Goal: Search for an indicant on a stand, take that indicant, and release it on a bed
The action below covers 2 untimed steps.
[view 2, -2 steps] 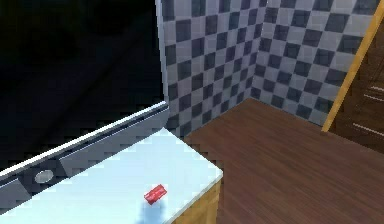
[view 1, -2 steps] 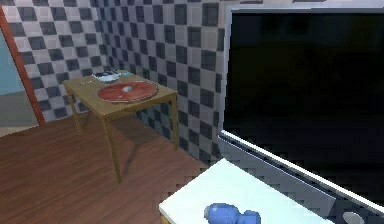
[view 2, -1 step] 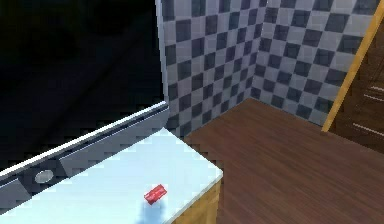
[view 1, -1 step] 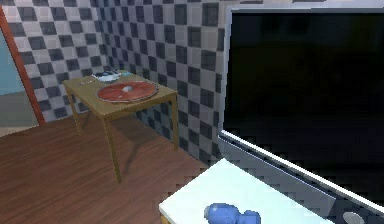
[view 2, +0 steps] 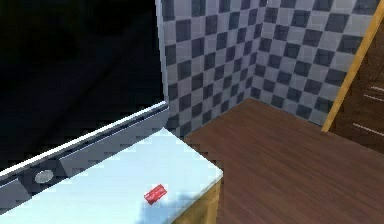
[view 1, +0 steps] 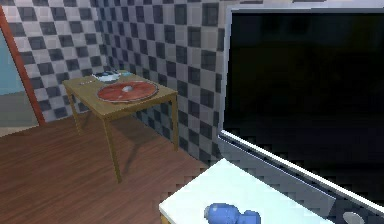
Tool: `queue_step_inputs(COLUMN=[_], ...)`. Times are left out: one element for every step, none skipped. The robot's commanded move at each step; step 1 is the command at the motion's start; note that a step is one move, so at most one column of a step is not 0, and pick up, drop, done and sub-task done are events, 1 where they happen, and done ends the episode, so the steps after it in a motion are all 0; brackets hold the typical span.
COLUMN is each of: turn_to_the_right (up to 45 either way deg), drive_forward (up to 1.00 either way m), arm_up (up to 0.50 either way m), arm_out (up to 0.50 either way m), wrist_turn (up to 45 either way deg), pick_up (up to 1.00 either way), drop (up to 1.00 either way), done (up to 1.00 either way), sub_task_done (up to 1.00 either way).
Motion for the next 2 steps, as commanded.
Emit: queue_step_inputs(turn_to_the_right=[0.0,0.0], drive_forward=[0.0,0.0], arm_up=[0.0,0.0], arm_out=[0.22,0.0], wrist_turn=[0.0,45.0], pick_up=[0.0,0.0], drop=[0.0,0.0], done=[0.0,0.0], sub_task_done=[0.0,0.0])
